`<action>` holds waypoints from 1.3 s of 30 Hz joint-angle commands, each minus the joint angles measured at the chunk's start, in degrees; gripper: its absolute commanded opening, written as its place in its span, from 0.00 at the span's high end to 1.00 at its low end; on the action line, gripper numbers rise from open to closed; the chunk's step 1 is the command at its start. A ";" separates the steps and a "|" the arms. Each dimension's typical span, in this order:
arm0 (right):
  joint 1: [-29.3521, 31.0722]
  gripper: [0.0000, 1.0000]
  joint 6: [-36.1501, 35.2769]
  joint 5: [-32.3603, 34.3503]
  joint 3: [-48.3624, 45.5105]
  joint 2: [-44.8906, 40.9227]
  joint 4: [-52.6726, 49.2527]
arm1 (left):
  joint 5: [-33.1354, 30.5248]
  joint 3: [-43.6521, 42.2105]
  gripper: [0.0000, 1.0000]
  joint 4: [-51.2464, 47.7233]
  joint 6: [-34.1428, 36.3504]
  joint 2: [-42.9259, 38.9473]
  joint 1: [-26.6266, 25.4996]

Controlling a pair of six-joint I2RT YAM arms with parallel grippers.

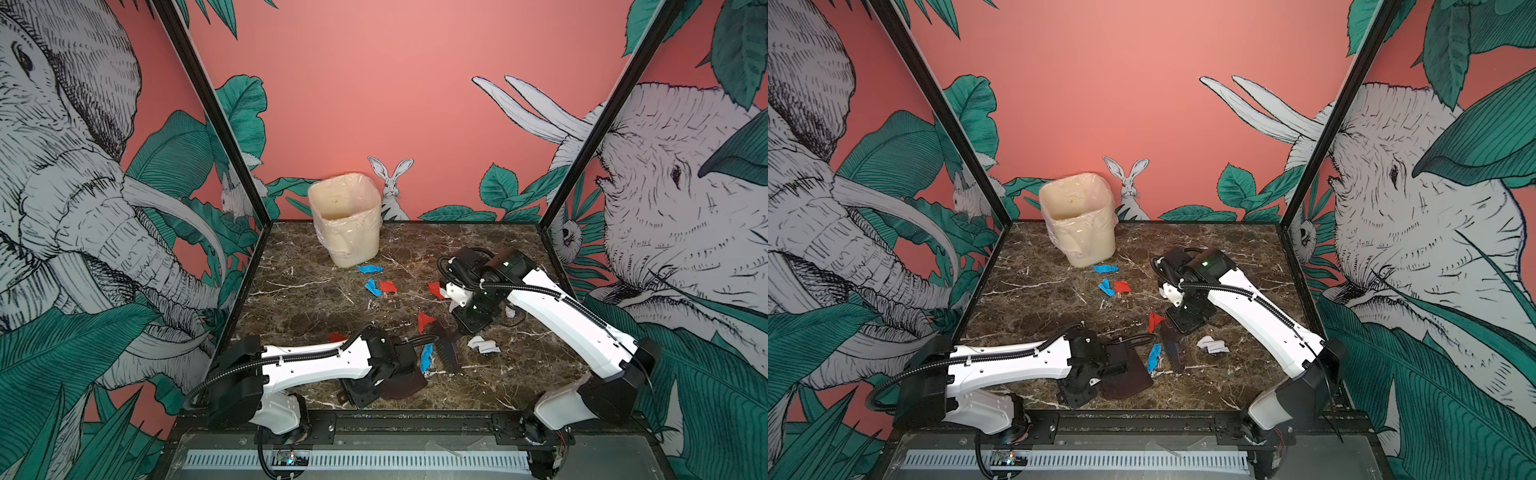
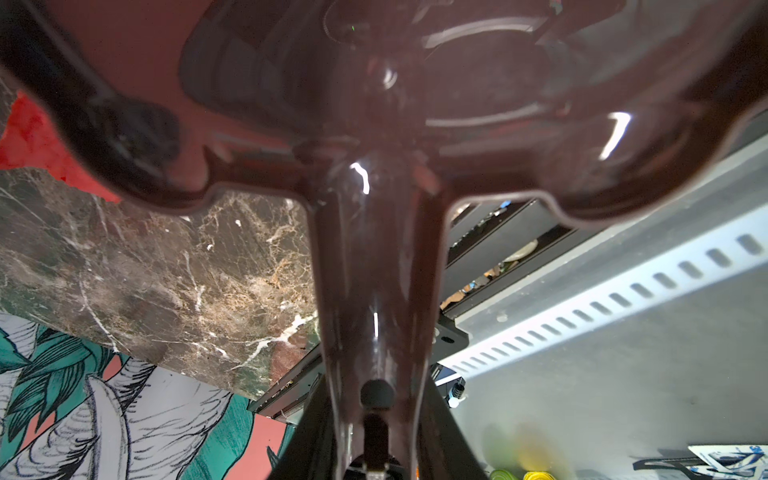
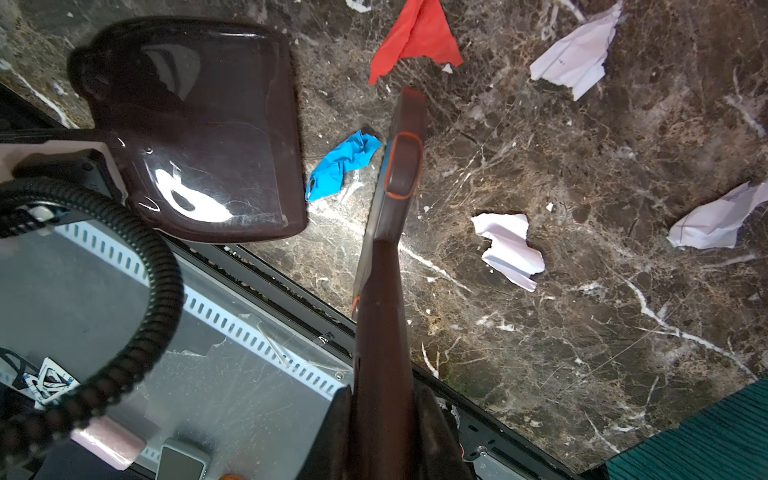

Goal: Sweep away the paper scraps from the table

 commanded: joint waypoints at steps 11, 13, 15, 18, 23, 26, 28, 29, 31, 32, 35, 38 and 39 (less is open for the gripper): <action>0.11 1.00 -1.46 1.59 -1.92 -0.11 0.22 | 1.70 -0.99 1.00 0.84 0.54 0.25 -0.33; -0.03 1.00 -1.93 1.83 -1.92 0.03 -0.11 | 2.09 -1.11 1.00 1.12 0.71 0.31 -0.28; -0.03 1.00 -1.79 0.78 -2.06 0.28 0.32 | 2.44 -1.19 1.00 1.29 0.85 0.49 -0.27; 0.15 1.00 -1.36 -1.56 -2.41 0.89 1.96 | 2.63 -1.28 1.00 1.38 0.80 0.97 -0.20; 1.82 1.00 0.01 -4.62 -0.54 1.72 3.95 | 2.46 -1.19 1.00 1.16 0.72 1.11 -0.24; 4.13 1.00 0.64 -6.67 2.13 2.72 4.37 | 2.32 -1.20 1.00 1.21 0.71 1.11 -0.23; 5.90 1.00 0.93 -8.22 3.82 3.44 4.56 | 2.08 -1.12 1.00 1.13 0.63 1.19 -0.21; 6.59 1.00 1.03 -9.14 4.37 3.66 4.66 | 2.00 -1.06 1.00 1.11 0.63 1.19 -0.20; 7.69 1.00 1.52 -11.83 5.05 3.55 5.84 | 1.78 -1.07 1.00 0.99 0.46 1.19 -0.19; 7.74 1.00 1.89 -12.80 5.08 3.29 6.57 | 1.67 -1.10 1.00 0.95 0.45 1.19 -0.24; 7.67 1.00 2.80 -11.22 5.69 2.00 6.63 | 1.18 -1.01 1.00 0.92 0.21 0.89 -0.24; 6.32 1.00 2.22 -9.07 6.16 0.93 5.08 | 0.64 -0.87 1.00 0.72 0.02 0.75 -0.19; 5.70 1.00 2.02 -8.11 6.16 0.47 4.49 | 0.39 -0.75 1.00 0.64 -0.07 0.67 -0.15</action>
